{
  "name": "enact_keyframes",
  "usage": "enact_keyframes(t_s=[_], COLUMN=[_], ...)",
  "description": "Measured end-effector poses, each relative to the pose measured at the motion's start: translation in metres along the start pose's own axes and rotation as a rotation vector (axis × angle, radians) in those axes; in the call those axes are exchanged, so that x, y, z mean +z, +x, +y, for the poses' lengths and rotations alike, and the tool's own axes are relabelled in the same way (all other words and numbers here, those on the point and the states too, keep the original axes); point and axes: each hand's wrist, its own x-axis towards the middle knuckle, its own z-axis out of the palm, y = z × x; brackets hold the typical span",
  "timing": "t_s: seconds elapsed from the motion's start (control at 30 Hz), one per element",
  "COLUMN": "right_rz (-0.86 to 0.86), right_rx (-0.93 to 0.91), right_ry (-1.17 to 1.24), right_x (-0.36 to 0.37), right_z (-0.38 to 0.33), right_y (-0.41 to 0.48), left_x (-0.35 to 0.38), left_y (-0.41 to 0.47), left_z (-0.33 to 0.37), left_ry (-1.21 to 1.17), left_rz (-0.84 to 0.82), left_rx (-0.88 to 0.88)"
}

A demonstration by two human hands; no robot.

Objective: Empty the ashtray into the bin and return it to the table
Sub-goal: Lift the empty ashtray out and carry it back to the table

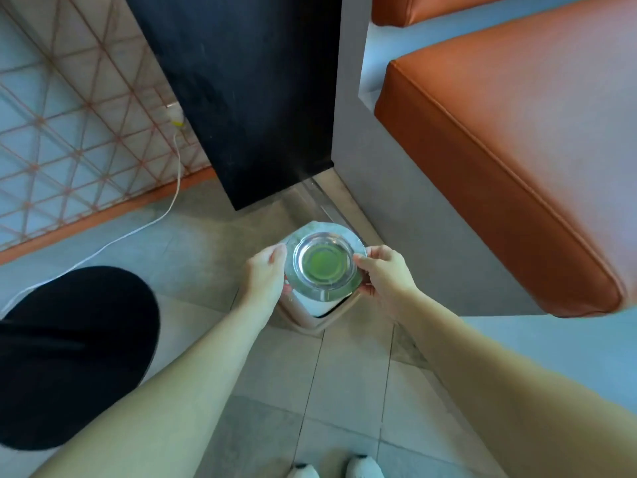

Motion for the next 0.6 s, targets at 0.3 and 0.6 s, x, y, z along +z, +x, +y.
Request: enact_keyframes(t_s=[0.3, 0.6], right_rz=[-0.092, -0.15], right_rx=[-0.135, -0.197], right_ry=[-0.092, -0.165], right_x=[-0.013, -0.028], right_z=[-0.095, -0.125], right_y=[-0.155, -0.303], left_x=[-0.075, -0.136], left_y=[-0.157, -0.3], left_z=[0.102, 0.138], left_ry=[-0.179, -0.314], left_rz=[-0.006, 0.032], left_rx=[-0.006, -0.058])
